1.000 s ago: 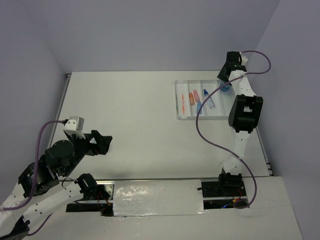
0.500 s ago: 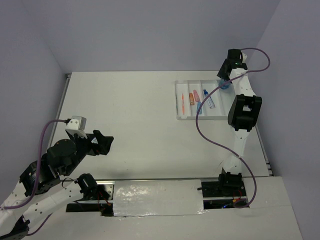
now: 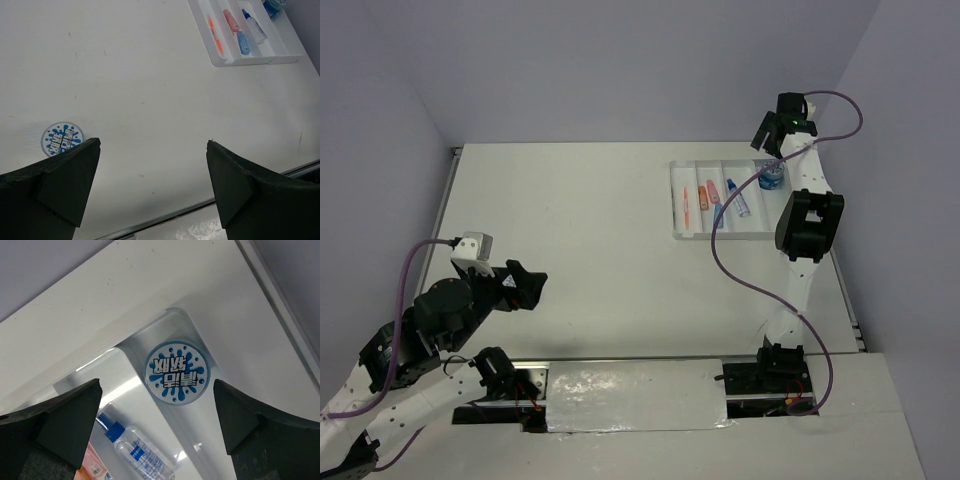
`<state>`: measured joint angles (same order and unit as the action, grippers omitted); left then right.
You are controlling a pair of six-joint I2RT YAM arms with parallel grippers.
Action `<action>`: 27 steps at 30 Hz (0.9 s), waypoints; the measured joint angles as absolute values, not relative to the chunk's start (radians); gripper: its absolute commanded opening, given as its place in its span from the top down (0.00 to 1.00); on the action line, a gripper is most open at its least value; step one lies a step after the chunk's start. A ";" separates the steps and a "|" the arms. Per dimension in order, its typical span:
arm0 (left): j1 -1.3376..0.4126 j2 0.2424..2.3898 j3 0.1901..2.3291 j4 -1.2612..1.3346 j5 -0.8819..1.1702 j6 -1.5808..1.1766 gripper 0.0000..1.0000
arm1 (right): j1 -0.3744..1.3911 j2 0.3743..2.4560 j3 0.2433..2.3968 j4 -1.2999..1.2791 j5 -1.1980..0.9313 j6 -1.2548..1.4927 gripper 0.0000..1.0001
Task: Sort the stationery into containers
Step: Place the storage box at the center of the board.
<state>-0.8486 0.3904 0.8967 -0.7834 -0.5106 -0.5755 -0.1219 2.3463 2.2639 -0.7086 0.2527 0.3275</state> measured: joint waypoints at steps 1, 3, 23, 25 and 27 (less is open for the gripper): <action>-0.849 0.390 0.897 -0.784 -0.512 -0.576 0.01 | -0.119 2.339 2.255 -0.710 0.248 0.328 0.00; -0.849 0.391 0.897 -0.786 -0.532 -0.584 0.01 | -0.105 2.289 2.186 -0.696 0.242 0.328 0.00; -0.144 0.367 0.978 -1.080 -0.911 -0.934 0.01 | 1.021 1.845 1.460 -0.051 0.028 0.155 0.00; -0.125 0.326 0.978 -1.082 -0.916 -0.943 0.01 | 1.047 1.936 1.501 -0.041 0.014 0.131 0.00; -0.121 0.310 0.978 -1.080 -0.915 -0.941 0.01 | 1.083 2.037 1.576 -0.049 0.012 0.094 0.00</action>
<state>-0.1207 0.3096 0.9779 -1.0801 -0.9146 -0.9409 1.0828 2.0365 1.5757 -0.0494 0.0116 0.0944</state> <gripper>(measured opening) 0.993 0.996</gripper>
